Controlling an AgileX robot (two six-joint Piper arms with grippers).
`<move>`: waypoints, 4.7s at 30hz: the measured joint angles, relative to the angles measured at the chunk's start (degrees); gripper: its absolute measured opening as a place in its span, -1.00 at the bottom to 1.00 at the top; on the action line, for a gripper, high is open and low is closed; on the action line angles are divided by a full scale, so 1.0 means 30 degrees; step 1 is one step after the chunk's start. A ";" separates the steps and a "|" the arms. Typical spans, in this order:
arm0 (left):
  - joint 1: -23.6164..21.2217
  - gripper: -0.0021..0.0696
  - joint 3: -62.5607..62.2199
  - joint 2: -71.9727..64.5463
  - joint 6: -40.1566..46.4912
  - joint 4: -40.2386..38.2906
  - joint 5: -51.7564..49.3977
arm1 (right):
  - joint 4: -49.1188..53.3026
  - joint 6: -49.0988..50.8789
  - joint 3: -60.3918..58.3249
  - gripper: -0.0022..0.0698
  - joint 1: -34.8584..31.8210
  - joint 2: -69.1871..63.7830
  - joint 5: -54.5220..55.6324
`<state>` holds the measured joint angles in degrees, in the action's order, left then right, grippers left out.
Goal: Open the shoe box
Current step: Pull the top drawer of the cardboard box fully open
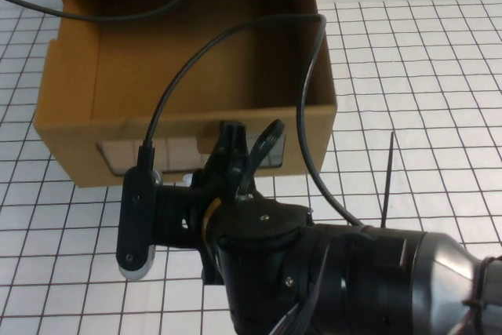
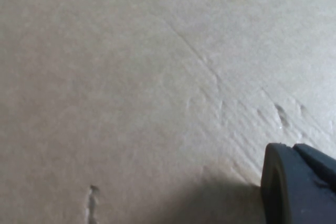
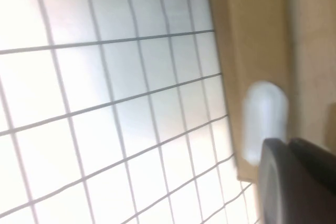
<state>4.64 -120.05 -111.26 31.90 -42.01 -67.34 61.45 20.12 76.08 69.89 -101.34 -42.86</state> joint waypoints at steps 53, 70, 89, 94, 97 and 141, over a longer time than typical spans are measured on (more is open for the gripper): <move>0.0000 -0.95 2.5491 3.2609 0.0848 0.6165 1.2747 | -1.7362 -0.1046 -0.7471 -0.97 -1.4941 1.9790 -0.0873; 0.0117 -0.95 3.3394 3.7418 -0.1152 0.5367 1.5253 | -1.7955 -0.1046 -1.6693 -0.98 -1.4941 3.1046 0.5394; 0.0117 -0.95 4.0427 3.7418 -0.1277 0.3338 2.0466 | -1.8198 -0.1046 -2.2360 -0.98 -1.4941 3.1471 1.1798; 0.0117 -0.95 4.0518 3.7418 -0.1352 0.3415 1.8704 | -1.8671 -0.1046 -2.2977 -0.98 -1.4941 3.1471 1.1519; 0.0117 -0.95 4.0518 3.7418 -0.1376 0.3447 1.7267 | -1.9094 -0.1046 -2.3150 -0.98 -1.4941 3.1471 1.0534; 0.0148 -0.95 4.0518 3.7385 -0.1422 0.3572 1.6236 | -1.6752 -0.1046 -2.5800 -0.98 -2.1058 3.3943 1.1493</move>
<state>5.08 1.50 0.89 27.64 -31.29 -18.63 11.20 16.98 -1.32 6.71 0.48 -8.39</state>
